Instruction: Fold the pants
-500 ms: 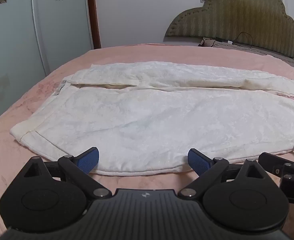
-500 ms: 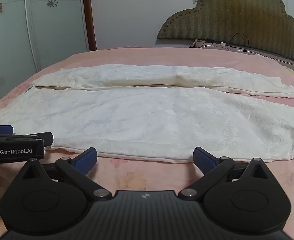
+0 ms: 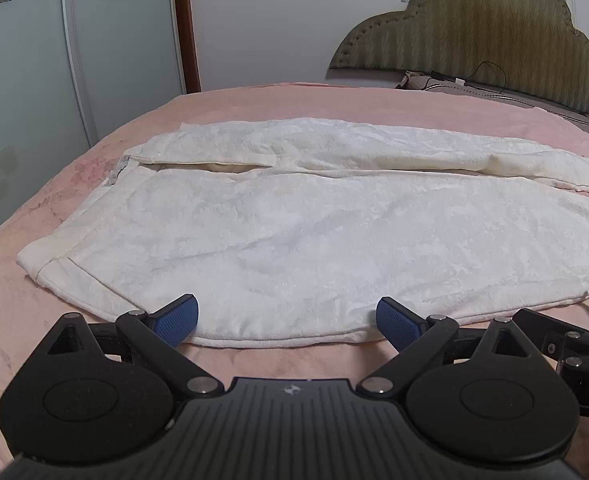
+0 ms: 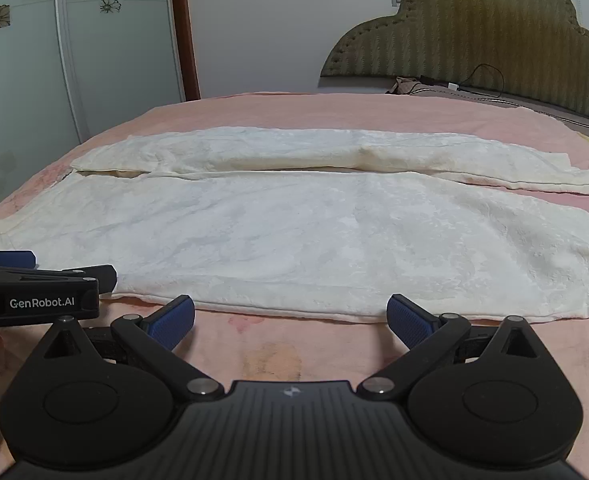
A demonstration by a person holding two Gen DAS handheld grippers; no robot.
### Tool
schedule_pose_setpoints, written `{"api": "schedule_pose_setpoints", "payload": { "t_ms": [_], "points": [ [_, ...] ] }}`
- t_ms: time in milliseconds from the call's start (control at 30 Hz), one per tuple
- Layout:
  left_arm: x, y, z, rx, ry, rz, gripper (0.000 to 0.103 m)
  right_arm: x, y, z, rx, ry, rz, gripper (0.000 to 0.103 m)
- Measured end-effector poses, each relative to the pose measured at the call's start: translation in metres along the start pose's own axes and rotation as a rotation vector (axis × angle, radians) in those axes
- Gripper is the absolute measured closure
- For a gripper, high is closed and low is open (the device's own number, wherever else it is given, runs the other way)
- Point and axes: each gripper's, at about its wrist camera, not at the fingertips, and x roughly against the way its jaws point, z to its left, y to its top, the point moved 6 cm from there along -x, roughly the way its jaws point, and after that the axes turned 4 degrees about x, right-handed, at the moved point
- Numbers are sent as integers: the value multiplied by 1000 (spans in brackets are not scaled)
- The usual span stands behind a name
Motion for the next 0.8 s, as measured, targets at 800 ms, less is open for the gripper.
{"api": "schedule_pose_setpoints", "payload": {
  "t_ms": [800],
  "points": [
    [-1,-3,-2,13,-7,-18,5,1,-3,4,2,8,-3,0]
  ]
}}
